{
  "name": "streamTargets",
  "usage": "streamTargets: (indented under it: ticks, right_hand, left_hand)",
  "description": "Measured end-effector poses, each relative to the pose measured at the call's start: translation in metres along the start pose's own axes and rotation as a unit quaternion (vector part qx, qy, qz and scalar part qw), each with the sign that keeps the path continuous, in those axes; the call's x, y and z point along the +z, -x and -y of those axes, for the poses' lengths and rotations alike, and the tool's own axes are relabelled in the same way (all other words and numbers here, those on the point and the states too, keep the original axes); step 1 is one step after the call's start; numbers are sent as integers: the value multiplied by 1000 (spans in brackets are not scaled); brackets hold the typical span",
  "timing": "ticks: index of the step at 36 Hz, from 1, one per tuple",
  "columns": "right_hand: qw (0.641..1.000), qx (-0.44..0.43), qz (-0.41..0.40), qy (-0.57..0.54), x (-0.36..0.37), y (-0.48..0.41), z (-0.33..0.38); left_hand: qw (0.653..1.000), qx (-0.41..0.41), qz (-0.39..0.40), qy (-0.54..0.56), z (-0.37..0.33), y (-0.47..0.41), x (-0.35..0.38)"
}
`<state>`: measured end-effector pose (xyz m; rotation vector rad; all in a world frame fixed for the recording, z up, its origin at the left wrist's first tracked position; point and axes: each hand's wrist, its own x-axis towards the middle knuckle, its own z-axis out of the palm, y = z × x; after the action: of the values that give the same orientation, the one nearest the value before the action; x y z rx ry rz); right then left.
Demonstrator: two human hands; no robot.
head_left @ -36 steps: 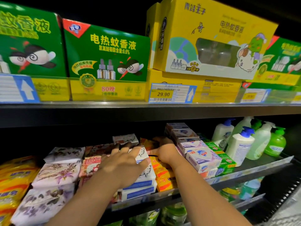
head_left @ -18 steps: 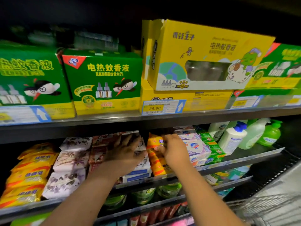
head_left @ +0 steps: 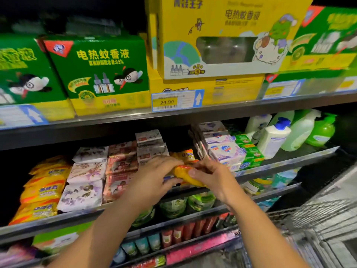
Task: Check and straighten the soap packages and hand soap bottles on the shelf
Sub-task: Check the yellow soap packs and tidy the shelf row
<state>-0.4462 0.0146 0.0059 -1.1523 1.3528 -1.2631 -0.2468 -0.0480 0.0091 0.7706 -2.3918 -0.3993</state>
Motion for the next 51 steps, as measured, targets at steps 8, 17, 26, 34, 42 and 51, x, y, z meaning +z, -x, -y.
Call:
streamTargets:
  ticks: [8,17,26,34,42,51]
  right_hand:
    - [993,12,97,61,5,20,9]
    - [998,44,26,-34,31,28,8]
    - [995,77,31,-62,37,29,11]
    - [997,67,32,-33,42,32,26]
    - [998,-13,20,-52,34,35,30]
    - [988,42,-30,-142,38,36,21]
  left_hand:
    - [953,-165,-98,235,-12,31,-11]
    - [937,-167,-14,305,-15,46,-30]
    - [996,3,66,53,-2,52,-48]
    - [993,-51,-53,88,-6,48,-41]
    - [909,-260,-105,310,-29,42,-36]
    - [896,-199,-10,397,-26,50,-39]
